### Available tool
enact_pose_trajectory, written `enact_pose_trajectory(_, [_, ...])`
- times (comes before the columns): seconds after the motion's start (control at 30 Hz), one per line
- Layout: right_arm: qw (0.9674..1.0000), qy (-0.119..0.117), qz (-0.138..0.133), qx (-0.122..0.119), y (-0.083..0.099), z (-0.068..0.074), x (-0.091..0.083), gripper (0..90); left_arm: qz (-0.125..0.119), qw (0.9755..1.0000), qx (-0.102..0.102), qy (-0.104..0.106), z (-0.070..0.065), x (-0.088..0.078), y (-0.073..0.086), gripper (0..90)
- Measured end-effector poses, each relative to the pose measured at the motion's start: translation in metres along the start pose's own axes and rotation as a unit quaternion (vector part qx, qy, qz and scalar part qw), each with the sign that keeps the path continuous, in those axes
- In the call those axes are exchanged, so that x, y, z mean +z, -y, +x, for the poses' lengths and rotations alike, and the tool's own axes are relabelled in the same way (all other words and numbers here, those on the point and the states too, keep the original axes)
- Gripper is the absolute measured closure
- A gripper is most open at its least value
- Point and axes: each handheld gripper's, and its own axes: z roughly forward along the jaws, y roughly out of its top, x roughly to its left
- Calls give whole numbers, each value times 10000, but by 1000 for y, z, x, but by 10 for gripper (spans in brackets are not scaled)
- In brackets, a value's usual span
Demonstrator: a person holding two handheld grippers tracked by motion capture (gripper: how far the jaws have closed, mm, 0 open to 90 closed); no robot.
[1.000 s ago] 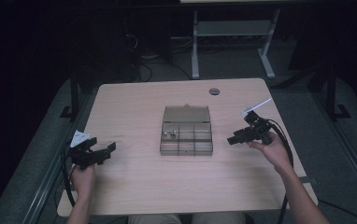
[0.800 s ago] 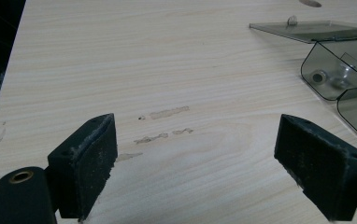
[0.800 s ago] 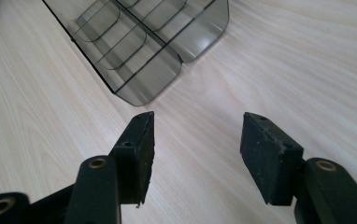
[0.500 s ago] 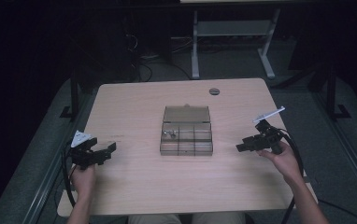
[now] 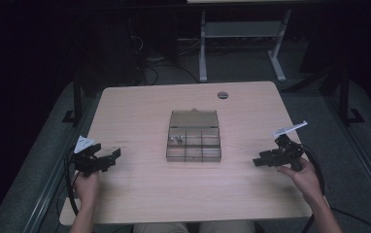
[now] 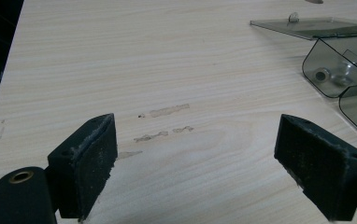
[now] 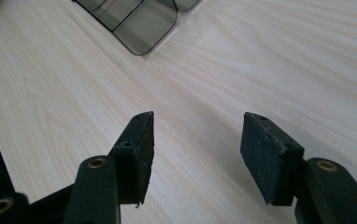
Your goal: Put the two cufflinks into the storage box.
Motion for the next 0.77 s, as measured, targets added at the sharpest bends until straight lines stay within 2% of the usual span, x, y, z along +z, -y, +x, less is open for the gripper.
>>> enact_pose_trajectory(0.4, [10000, -30, -65, -28, 24, 5, -5, 432, -5, 10000, 8, 12, -1, 1, 0, 129])
enact_pose_trajectory(0.53, [9999, 93, -41, -15, 33, 6, -4, 423, 4, 10000, 47, 16, -2, 1, -1, 129])
enact_pose_trajectory(0.6, [9999, 71, -104, 7, 36, 7, -4, 418, -2, 10000, 45, 18, -2, 1, -1, 129])
enact_pose_trajectory(0.7, [9996, 3, -290, -11, 42, 13, -6, 421, -18, 10000, 49, 9, -2, 2, -1, 129])
enact_pose_trajectory(0.77, [9993, 150, -337, -110, 42, 22, -8, 408, -35, 10000, 17, 0, -3, 2, -1, 129])
